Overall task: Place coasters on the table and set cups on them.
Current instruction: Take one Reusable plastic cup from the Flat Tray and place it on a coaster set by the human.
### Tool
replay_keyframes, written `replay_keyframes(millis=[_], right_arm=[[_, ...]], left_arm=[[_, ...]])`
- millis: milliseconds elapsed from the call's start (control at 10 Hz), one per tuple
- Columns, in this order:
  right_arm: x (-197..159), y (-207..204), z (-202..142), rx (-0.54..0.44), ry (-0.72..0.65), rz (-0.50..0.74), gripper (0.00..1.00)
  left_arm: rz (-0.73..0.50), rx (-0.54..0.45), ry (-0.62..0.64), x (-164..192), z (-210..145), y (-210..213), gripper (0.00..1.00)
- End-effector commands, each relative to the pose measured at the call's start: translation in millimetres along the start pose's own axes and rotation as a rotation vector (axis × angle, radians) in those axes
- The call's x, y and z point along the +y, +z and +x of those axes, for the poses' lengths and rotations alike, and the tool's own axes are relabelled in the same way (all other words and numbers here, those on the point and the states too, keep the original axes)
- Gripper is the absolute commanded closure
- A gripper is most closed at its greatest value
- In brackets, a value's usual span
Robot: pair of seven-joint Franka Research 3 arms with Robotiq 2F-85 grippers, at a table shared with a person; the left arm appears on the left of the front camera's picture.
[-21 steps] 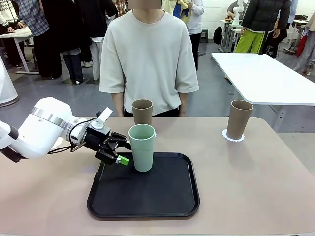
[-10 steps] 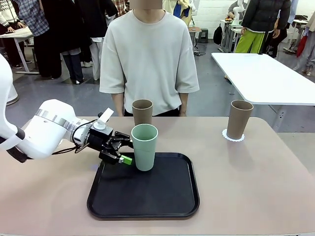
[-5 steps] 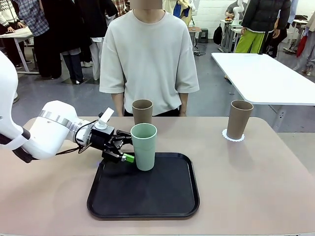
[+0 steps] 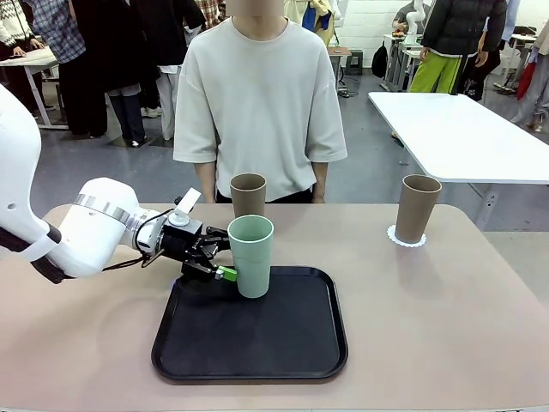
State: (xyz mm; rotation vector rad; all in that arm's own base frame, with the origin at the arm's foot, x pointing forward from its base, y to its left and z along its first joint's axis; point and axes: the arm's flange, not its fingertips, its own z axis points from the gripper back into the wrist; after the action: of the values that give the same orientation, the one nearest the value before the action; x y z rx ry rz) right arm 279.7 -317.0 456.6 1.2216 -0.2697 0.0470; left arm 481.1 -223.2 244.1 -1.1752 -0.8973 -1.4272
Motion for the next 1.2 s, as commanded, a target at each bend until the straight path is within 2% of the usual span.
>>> replay_keyframes(millis=[0, 800, 900, 1000, 1100], right_arm=[[1.0, 1.0, -1.6, -0.002, 0.004, 0.008, 0.0], [1.0, 1.0, -1.6, -0.002, 0.004, 0.008, 0.0], [1.0, 1.0, -1.6, -0.002, 0.004, 0.008, 0.0], [1.0, 1.0, -1.6, -0.002, 0.004, 0.008, 0.0], [1.0, 1.0, -1.6, -0.002, 0.004, 0.008, 0.0]], left_arm=[[-0.01, -0.041, -0.028, 3.7, -1.9, -9.8, 0.0], [-0.047, -0.096, -0.059, 6.3, -13.1, -34.5, 0.0], [-0.05, -0.102, -0.069, 8.3, -14.7, -35.0, 0.5], [-0.053, -0.103, -0.065, 7.8, -14.2, -35.0, 0.59], [-0.053, -0.104, -0.063, 7.7, -13.2, -35.3, 1.0]])
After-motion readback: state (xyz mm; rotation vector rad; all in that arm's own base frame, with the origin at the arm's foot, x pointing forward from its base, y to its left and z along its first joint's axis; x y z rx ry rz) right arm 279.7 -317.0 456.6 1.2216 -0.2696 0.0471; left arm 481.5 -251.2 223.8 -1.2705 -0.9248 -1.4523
